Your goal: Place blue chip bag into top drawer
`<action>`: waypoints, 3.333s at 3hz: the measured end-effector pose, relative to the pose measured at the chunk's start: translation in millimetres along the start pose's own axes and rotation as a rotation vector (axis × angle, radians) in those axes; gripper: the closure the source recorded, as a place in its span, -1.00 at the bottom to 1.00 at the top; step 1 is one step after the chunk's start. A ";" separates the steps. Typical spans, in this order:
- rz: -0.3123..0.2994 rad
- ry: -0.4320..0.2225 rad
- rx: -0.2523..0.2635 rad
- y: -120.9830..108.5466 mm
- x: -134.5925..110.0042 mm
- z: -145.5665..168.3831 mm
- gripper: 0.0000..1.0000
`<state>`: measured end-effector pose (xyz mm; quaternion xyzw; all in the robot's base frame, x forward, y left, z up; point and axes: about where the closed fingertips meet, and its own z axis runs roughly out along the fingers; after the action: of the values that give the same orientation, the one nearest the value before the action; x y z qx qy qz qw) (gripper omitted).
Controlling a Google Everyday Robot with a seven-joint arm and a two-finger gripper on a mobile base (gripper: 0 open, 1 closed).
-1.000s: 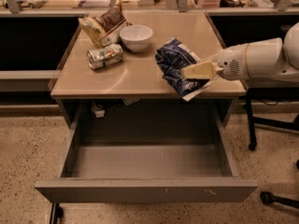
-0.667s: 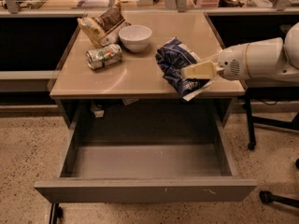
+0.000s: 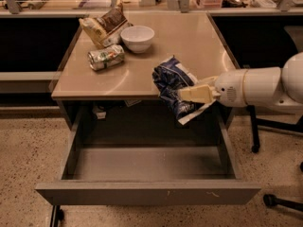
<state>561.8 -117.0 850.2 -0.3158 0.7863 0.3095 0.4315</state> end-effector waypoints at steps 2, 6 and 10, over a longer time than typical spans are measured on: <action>0.120 0.076 -0.002 15.8 70.7 14.1 1.00; 0.346 0.177 0.062 -17.7 186.0 36.8 1.00; 0.361 0.194 0.062 -20.3 195.3 39.9 -0.31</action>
Offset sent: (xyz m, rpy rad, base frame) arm -0.0510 -0.0091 -0.1123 0.0170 0.2350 -0.0948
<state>513.0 -143.9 657.7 -0.1848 0.8772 0.3253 0.3008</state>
